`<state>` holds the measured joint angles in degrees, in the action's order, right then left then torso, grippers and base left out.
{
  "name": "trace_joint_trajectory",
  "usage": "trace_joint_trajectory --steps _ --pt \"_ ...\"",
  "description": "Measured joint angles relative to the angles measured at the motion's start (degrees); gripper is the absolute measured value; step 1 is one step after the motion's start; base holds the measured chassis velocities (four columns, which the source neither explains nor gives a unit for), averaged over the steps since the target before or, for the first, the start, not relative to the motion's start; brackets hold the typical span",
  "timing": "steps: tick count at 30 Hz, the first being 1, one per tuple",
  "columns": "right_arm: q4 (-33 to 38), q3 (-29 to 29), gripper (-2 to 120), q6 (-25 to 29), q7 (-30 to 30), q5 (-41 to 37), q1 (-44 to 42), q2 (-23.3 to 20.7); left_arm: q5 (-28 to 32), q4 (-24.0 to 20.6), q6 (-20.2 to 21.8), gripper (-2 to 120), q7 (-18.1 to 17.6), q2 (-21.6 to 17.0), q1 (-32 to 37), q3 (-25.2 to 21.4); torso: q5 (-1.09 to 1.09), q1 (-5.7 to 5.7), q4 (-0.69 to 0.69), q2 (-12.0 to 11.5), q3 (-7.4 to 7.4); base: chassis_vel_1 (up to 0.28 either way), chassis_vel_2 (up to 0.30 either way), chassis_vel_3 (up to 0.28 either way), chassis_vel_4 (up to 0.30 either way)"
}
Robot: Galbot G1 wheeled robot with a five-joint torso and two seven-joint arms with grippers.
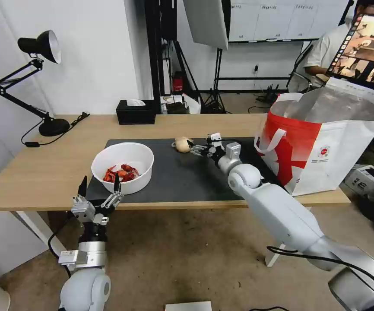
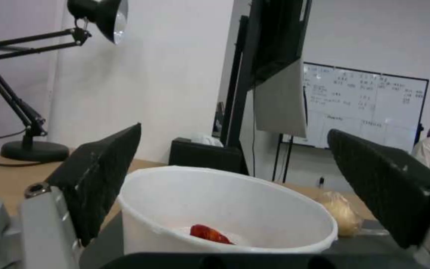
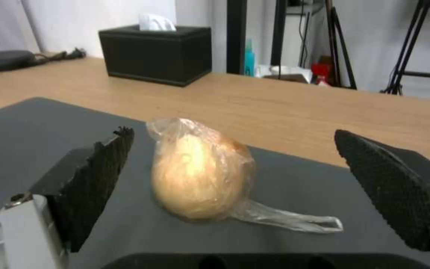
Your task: Pick up the trash from the table and place it into the takeout bag.
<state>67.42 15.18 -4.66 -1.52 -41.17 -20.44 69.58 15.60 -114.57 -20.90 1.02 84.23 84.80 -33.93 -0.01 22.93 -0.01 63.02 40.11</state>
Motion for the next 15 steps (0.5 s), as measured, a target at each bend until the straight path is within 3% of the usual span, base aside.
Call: trace_joint_trajectory --steps 15 --pt "-10.86 1.64 100 0.23 1.89 2.44 5.07 6.89 0.81 0.65 -0.03 100 0.0 -0.06 -0.54 -0.32 0.0 0.0 0.0 0.0 -0.01 0.0 0.0 0.0 0.0"
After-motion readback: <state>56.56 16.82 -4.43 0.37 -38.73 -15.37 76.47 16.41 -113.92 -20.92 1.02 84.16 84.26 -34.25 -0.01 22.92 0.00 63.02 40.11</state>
